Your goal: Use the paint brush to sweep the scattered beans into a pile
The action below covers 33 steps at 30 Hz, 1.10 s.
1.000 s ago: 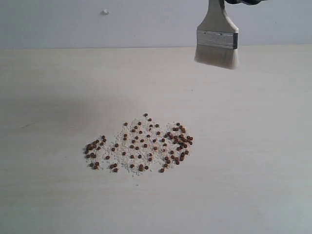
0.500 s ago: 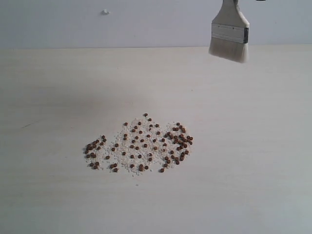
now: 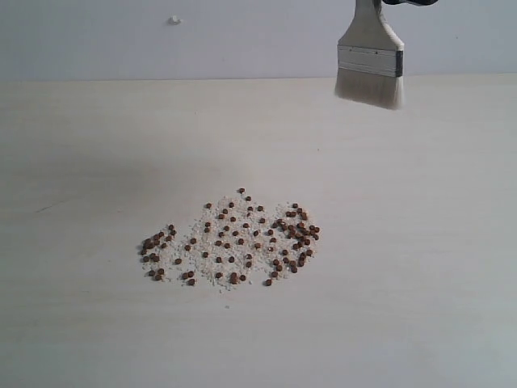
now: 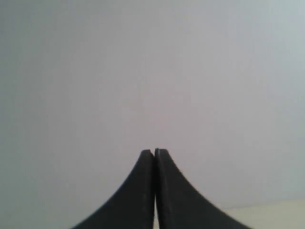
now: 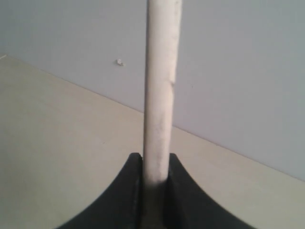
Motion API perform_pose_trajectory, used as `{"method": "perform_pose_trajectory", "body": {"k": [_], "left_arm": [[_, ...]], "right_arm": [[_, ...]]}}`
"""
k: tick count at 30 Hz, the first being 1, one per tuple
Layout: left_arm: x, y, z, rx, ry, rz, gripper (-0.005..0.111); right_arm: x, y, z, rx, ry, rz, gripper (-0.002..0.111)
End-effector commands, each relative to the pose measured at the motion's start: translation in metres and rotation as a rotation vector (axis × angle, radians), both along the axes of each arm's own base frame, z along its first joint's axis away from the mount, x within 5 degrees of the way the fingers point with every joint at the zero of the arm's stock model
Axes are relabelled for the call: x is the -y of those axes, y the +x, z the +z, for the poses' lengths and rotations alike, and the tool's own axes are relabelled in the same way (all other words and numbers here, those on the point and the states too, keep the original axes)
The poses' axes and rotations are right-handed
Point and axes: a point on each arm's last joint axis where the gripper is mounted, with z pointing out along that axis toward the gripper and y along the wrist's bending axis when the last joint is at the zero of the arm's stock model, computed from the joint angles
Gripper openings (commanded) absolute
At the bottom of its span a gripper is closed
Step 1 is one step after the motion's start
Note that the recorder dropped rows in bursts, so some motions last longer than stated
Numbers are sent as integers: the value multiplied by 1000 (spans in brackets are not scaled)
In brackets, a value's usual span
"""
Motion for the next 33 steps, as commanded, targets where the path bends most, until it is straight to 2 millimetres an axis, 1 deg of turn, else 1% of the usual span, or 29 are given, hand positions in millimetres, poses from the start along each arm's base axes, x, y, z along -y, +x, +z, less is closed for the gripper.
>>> {"method": "perform_pose_trajectory", "body": {"k": [1,3,4,5,7,9,15,17,20,21,23,24,25,27,29,31,33], "left_arm": [[-2,3,-11,122,669,195,0],[-4,5,-13,163,890,269,0],[-5,5,-14,177,963,293,0],[-6,5,-14,187,1013,312,0],[-8,6,-15,217,1173,366,0],[-10,6,-16,230,1252,389,0],[-9,6,-17,221,1244,377,0],[-6,6,-23,152,1172,279,0],[-5,5,-27,119,1147,244,0],[-5,5,-26,116,1103,255,0],[-9,8,-23,132,897,319,0],[-11,11,-26,117,674,327,0],[-13,13,-30,105,520,328,0],[-13,16,-40,55,446,298,0],[-12,17,-46,-11,311,253,0],[-13,18,-48,-66,118,212,0],[-14,18,-48,-86,31,194,0]], "right_arm": [[5,2,-1,17,-27,-34,0],[5,2,-1,17,-28,-38,0],[5,2,-1,17,-28,-38,0],[5,2,-1,17,-28,-38,0],[4,2,-1,16,-26,-32,0],[4,2,-1,14,-23,-23,0],[2,0,-1,7,-14,1,0],[0,-1,-1,2,-7,22,0],[0,-1,-1,3,-9,17,0],[0,-1,-1,3,-9,17,0],[0,-1,-1,3,-8,19,0],[0,-1,-1,3,-8,19,0],[0,-1,-1,3,-8,19,0],[0,-1,-1,3,-8,19,0],[0,-1,-1,2,-7,22,0],[0,-1,-1,2,-7,22,0],[0,-1,-1,2,-7,22,0]]}}
